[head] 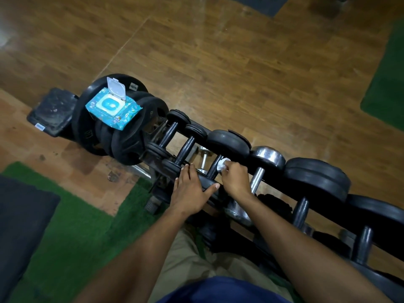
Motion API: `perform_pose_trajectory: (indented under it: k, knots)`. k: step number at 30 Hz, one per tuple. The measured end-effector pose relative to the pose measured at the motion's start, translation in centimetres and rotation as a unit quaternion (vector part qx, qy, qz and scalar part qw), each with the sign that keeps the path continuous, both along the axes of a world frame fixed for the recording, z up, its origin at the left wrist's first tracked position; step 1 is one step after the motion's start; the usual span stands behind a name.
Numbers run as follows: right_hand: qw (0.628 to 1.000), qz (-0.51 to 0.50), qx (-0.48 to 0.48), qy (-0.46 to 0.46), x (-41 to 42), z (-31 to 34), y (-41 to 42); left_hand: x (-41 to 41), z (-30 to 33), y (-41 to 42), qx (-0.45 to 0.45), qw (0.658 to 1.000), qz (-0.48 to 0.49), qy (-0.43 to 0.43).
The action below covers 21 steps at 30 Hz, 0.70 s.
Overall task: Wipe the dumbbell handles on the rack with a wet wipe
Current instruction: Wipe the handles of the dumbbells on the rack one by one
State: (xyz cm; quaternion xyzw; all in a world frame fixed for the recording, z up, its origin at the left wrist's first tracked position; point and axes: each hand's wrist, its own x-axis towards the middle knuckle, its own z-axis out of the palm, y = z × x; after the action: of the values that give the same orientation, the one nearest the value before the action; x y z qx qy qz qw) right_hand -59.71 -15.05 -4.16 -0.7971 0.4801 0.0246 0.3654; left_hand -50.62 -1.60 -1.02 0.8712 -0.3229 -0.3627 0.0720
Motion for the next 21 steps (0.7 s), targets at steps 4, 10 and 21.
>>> perform_pose_trajectory:
  k: [4,10,21]
  knots:
    - [0.983,-0.148,0.103,-0.044,1.3,0.4,-1.4,0.0,0.0,0.0,-0.002,1.000,0.004,0.002]
    - [0.907,-0.280,0.304,-0.079,1.6,-1.0,-1.1,0.1,-0.1,0.1,-0.014,1.000,0.008,-0.001]
    - [0.878,-0.301,0.367,-0.062,2.2,0.7,-2.2,0.1,0.0,0.1,-0.019,1.000,0.006,0.003]
